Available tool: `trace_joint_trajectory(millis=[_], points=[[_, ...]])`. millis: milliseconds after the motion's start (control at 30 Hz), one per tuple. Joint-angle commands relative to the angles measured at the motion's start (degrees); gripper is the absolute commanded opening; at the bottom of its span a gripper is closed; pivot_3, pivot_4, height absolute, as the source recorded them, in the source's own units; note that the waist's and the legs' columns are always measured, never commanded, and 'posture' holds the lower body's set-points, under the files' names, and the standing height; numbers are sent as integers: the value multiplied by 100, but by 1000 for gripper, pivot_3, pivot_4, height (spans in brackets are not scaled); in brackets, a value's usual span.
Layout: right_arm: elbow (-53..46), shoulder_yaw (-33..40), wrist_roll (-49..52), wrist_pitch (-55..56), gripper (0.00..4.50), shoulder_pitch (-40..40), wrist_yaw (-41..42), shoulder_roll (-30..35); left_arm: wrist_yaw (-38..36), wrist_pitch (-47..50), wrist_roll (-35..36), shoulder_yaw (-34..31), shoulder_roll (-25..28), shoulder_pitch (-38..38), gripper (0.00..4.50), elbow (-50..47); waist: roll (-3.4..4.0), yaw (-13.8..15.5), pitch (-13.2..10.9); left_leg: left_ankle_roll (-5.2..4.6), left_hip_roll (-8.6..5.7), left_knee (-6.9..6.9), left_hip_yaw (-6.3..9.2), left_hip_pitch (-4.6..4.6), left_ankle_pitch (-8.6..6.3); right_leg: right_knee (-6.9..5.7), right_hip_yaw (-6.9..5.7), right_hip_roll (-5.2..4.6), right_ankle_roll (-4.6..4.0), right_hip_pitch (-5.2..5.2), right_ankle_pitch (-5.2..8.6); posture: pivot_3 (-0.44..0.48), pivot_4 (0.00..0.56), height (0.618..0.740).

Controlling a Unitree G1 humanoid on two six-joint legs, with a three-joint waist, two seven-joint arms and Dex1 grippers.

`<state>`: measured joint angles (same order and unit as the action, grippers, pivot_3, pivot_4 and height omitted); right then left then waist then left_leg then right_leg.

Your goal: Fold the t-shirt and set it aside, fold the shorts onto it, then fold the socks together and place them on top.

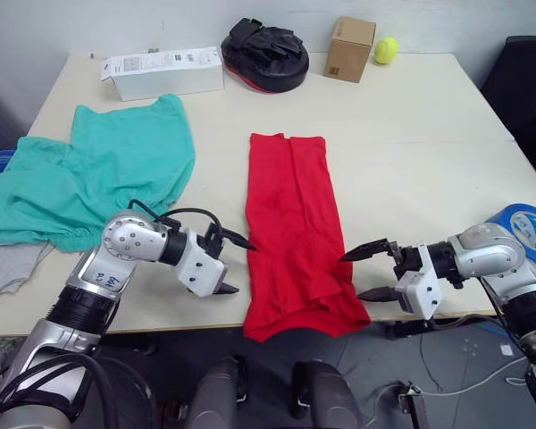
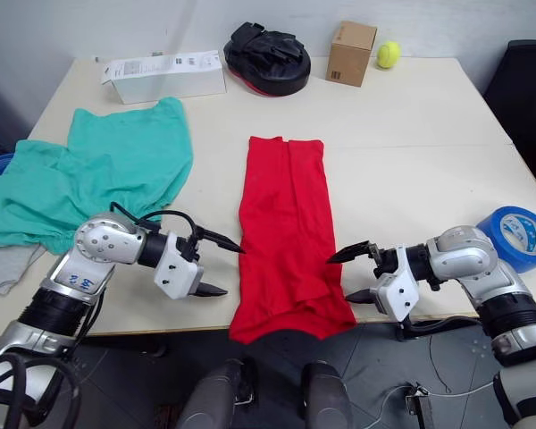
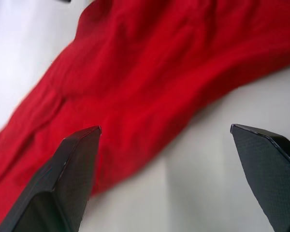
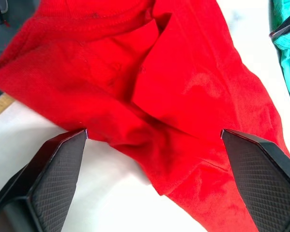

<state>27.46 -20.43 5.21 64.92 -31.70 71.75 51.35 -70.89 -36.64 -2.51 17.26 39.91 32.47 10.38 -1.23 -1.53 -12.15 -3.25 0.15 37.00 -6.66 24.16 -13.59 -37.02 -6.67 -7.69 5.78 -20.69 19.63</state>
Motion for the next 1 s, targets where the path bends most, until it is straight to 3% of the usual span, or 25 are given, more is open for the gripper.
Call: trace_joint_trajectory(millis=[33,167,267,533,633,667,767,1000], points=[[-67,-79,-82,57,4498,2,-88,-80,66,-589,-107,205,-92,138,4313,186,1,2,1,0,1,1,1,0,0,-2,-2,0,0,0,0,0,150,740],[-3,-125,-222,-19,4500,-17,-161,-186,145,-1097,-306,413,-181,282,3307,515,1,1,1,-3,2,7,3,-8,-1,-2,-6,0,1,12,0,0,150,740],[37,-145,-321,-33,3912,-20,-215,-248,302,-1289,-458,502,-286,418,2373,759,2,4,3,-4,2,10,4,-9,-1,-2,-6,0,1,16,0,0,150,740],[-80,-264,-256,-270,1190,73,-203,-225,464,-1312,-468,576,-332,621,0,1185,3,3,3,-7,1,10,8,-7,0,-7,-9,-1,1,12,0,0,150,740],[-388,-281,37,-718,166,249,-48,-144,386,-1141,-309,565,-269,558,0,1134,3,4,3,-6,2,10,9,-7,0,-8,-12,-1,1,12,0,0,150,740],[-560,-271,186,-948,33,331,24,-113,341,-1035,-227,557,-244,526,0,1085,3,4,3,-6,2,10,9,-7,0,-7,-13,-1,1,12,0,0,150,740],[-1318,-189,794,-2024,33,617,258,6,137,-306,220,486,-184,354,0,730,3,5,2,-7,2,11,14,-6,0,-7,-14,-2,1,13,-1,0,150,740],[-3380,219,2252,-5042,33,1073,564,537,-351,3184,1699,81,379,-226,0,-1290,8,7,0,-5,2,9,40,3,-7,-1,-22,-7,1,14,0,0,150,740]])
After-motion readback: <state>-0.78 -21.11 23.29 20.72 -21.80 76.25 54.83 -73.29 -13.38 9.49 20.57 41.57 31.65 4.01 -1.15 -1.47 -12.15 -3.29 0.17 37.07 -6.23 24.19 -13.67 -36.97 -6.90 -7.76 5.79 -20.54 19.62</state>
